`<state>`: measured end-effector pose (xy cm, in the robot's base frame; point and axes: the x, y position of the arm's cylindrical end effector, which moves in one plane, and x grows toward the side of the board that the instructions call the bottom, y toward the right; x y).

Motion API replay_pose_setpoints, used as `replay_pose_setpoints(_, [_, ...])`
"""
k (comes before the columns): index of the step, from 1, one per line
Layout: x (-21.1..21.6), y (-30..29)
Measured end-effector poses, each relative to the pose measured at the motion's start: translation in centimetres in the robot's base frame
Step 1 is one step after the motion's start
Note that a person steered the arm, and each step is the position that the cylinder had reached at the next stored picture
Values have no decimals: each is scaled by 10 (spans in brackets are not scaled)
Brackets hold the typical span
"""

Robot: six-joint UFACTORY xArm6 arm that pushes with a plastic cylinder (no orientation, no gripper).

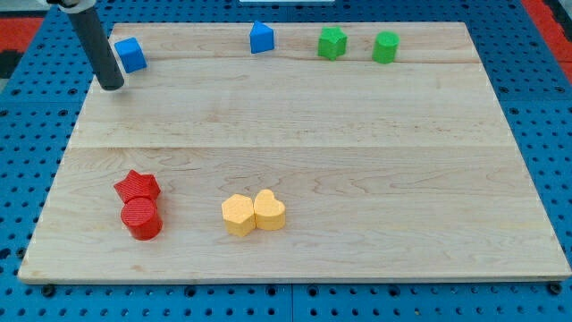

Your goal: Push the cube into the triangle

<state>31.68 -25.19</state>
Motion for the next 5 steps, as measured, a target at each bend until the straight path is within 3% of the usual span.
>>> replay_pose_setpoints(1, [-42, 11])
replay_pose_setpoints(2, [-55, 24])
replay_pose_setpoints(3, [-46, -25])
replay_pose_setpoints(4, [-96, -26])
replay_pose_setpoints(5, [-119, 3])
